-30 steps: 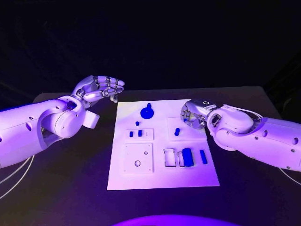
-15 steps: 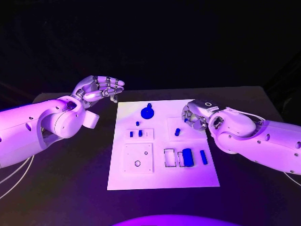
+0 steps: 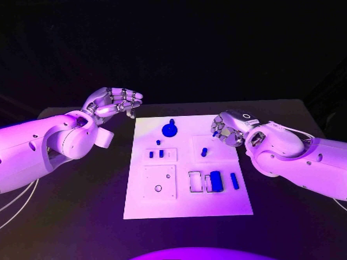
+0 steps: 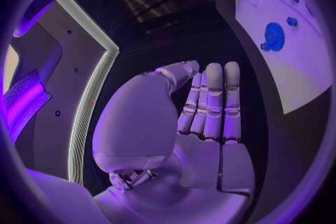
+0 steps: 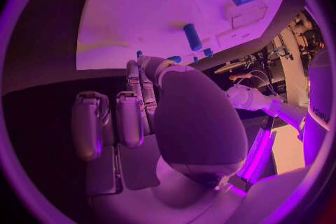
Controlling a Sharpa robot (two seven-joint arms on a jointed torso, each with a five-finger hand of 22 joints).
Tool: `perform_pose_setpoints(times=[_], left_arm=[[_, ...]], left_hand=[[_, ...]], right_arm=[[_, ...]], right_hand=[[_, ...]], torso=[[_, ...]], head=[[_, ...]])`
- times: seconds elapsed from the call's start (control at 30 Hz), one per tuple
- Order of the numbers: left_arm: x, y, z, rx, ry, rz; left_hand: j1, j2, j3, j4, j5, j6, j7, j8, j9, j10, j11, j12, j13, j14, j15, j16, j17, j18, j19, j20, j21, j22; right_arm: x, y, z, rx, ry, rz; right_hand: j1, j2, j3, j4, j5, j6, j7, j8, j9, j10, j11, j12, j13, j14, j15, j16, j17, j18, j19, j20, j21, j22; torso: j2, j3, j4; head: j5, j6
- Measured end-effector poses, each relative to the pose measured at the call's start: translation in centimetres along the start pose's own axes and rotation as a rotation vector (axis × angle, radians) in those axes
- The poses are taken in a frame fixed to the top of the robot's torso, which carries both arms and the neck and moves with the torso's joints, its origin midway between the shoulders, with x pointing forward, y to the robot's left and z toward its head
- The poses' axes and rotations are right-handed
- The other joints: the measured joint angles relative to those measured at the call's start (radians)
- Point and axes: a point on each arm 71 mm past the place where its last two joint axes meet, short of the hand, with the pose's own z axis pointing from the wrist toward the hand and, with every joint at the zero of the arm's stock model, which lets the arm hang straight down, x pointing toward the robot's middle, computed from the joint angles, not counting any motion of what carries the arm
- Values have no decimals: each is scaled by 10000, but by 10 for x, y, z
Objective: Assemble the parts on the task board
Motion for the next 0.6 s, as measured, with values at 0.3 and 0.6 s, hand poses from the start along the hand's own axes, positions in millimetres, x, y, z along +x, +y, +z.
perform_pose_setpoints(times=[0.3, 0.6], left_arm=[[0, 0, 0, -5, -5, 3], [3, 0, 2, 10, 58, -25]], left_hand=[[0, 0, 0, 0, 0, 0, 0, 0, 0, 0, 0, 0, 1, 0, 0, 0, 1, 0, 0, 0, 0, -9], [0, 0, 0, 0, 0, 0, 0, 0, 0, 0, 0, 0, -10, 0, 0, 0, 1, -1, 0, 0, 0, -8]], right_arm=[[-6, 19, -11, -520, -121, 572], [-3, 69, -20, -1753, 146, 1301]], right_hand=[[-41, -42, -2, -2, -5, -2, -1, -3, -1, 33, -33, -1, -8, 2, 2, 0, -1, 0, 0, 0, 69, -1], [-41, -42, 18, -39, -99, 20, 21, -13, 34, 103, -104, -55, -11, 2, 3, 0, -2, 0, 0, 1, 69, -2]], torso=[[0, 2, 3], [-2, -5, -3]], head=[[35, 6], [133, -13]])
